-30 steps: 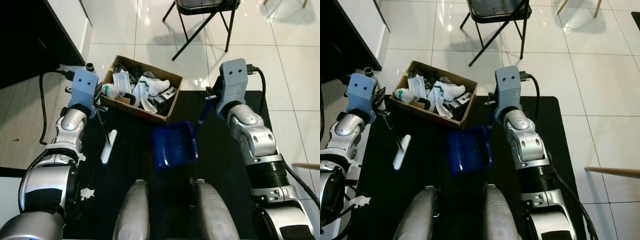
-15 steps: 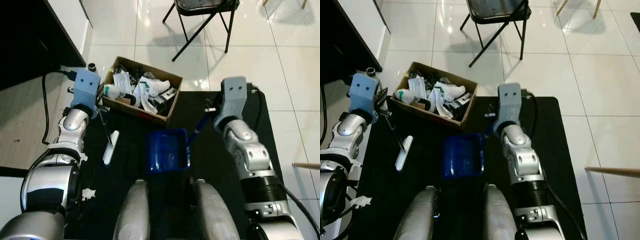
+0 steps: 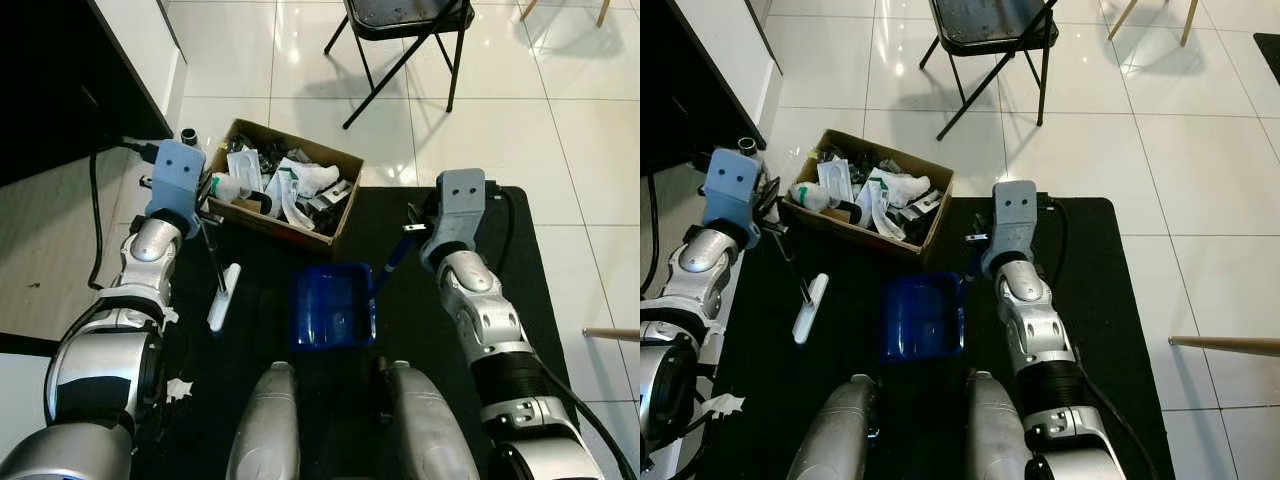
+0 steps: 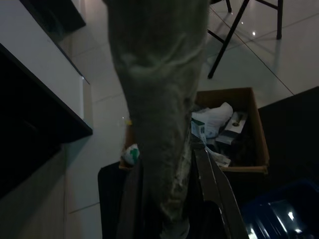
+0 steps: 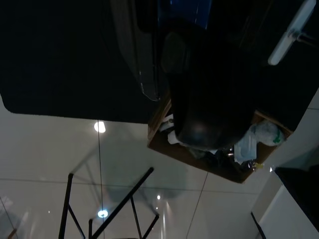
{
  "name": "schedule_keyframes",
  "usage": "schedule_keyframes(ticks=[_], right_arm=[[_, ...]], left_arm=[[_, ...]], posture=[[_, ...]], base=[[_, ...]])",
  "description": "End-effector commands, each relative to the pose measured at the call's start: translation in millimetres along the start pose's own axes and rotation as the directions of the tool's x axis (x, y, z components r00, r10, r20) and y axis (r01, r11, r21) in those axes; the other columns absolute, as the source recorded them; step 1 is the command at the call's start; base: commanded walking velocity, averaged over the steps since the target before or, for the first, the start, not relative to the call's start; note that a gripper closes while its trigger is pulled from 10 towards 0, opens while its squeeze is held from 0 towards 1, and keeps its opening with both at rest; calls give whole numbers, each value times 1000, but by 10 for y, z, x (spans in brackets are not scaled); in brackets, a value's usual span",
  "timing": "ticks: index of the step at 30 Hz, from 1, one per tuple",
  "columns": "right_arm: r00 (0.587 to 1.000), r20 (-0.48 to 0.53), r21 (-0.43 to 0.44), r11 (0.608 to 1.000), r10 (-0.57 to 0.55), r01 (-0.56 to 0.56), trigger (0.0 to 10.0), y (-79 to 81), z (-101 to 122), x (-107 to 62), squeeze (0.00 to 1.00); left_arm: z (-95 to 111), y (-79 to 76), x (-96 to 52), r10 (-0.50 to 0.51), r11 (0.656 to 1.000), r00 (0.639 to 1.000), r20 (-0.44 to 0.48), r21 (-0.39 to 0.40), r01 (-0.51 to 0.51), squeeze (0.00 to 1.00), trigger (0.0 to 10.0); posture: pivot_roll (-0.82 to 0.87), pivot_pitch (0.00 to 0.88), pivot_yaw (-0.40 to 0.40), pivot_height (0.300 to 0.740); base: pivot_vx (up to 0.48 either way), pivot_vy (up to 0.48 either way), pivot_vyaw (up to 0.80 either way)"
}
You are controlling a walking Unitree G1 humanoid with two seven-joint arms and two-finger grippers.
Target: Sweep floor
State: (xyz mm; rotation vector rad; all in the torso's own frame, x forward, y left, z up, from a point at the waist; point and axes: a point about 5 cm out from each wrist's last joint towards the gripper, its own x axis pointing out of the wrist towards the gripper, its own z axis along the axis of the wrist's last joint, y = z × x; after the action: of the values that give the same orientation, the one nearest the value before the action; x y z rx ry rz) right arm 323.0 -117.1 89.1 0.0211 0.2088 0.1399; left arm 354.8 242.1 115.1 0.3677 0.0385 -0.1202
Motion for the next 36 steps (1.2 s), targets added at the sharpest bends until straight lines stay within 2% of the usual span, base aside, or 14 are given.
schedule_keyframes(ticks=[1, 9, 12, 14, 17, 19, 22, 25, 26, 28, 29, 31, 33, 36], right_arm=[[988, -154, 21, 1000, -8, 12, 10000, -34, -408, -78, 0], [998, -60, 15, 1000, 5, -4, 10000, -9, -304, -26, 0], [1000, -23, 3, 1000, 6, -5, 10000, -8, -273, -19, 0], [1000, 4, 1, 1000, 10, -10, 10000, 3, -254, -12, 0], [1000, 13, 2, 1000, 13, -13, 10000, 11, -248, -9, 0], [999, 31, -1, 1000, 24, -24, 10000, 28, -239, -3, 0], [999, 37, -1, 1000, 30, -30, 10000, 36, -237, -2, 0], [998, 46, 3, 999, 43, -43, 10000, 53, -234, -4, 0], [998, 46, 3, 999, 43, -43, 10000, 53, -234, -4, 0], [997, 58, 11, 999, 51, -52, 10000, 52, -211, -3, 0], [997, 58, 11, 999, 51, -52, 10000, 52, -211, -3, 0], [996, 74, 19, 999, 49, -50, 10000, 30, -178, 7, 0], [996, 74, 19, 999, 49, -50, 10000, 30, -178, 7, 0], [996, 80, 22, 999, 41, -43, 10000, -4, -167, 20, 0]], left_arm=[[-105, -107, -19, -23, 1000, 998, -58, 12, 24, 0, 10000], [-237, -194, -44, -13, 998, 988, -155, 59, 23, 0, 10000], [-255, -225, -53, 41, 997, 988, -149, 71, -30, 0, 10000], [-250, -316, -48, 87, 995, 989, -123, 58, -80, 0, 10000], [-245, -373, -46, 90, 995, 990, -110, 43, -86, 0, 10000], [-240, -509, -45, 63, 998, 994, -91, -1, -63, 0, 10000], [-246, -580, -48, 37, 999, 995, -88, -26, -39, 0, 10000], [-285, -790, -73, -56, 994, 994, -93, -96, 47, 0, 10000], [-285, -790, -73, -56, 994, 994, -93, -96, 47, 0, 10000], [-295, -1086, -101, -125, 975, 988, -87, -197, 106, 0, 10000], [-295, -1086, -101, -125, 975, 988, -87, -197, 106, 0, 10000], [-246, -1328, -103, -137, 952, 988, -74, -284, 111, 0, 10000], [-246, -1328, -103, -137, 952, 988, -74, -284, 111, 0, 10000], [-154, -1514, -77, -134, 922, 989, -58, -373, 103, 0, 10000]], posture=[[-22, 216, 32, 740], [-25, 219, 35, 740], [-22, 220, 32, 740], [-25, 224, 30, 740], [-27, 225, 30, 740], [-30, 227, 31, 740], [-30, 228, 31, 740], [-29, 227, 32, 740], [-29, 227, 32, 740], [-26, 225, 29, 740], [-26, 225, 29, 740], [-28, 223, 29, 740], [-28, 223, 29, 740], [-30, 220, 32, 740]], base=[[0, 0, 0], [0, 0, 0], [0, 0, 0], [0, 0, 0], [0, 0, 0], [0, 0, 0], [0, 0, 0], [0, 0, 0], [0, 0, 0], [0, 0, 0], [0, 0, 0], [0, 0, 0], [0, 0, 0], [0, 0, 0]])
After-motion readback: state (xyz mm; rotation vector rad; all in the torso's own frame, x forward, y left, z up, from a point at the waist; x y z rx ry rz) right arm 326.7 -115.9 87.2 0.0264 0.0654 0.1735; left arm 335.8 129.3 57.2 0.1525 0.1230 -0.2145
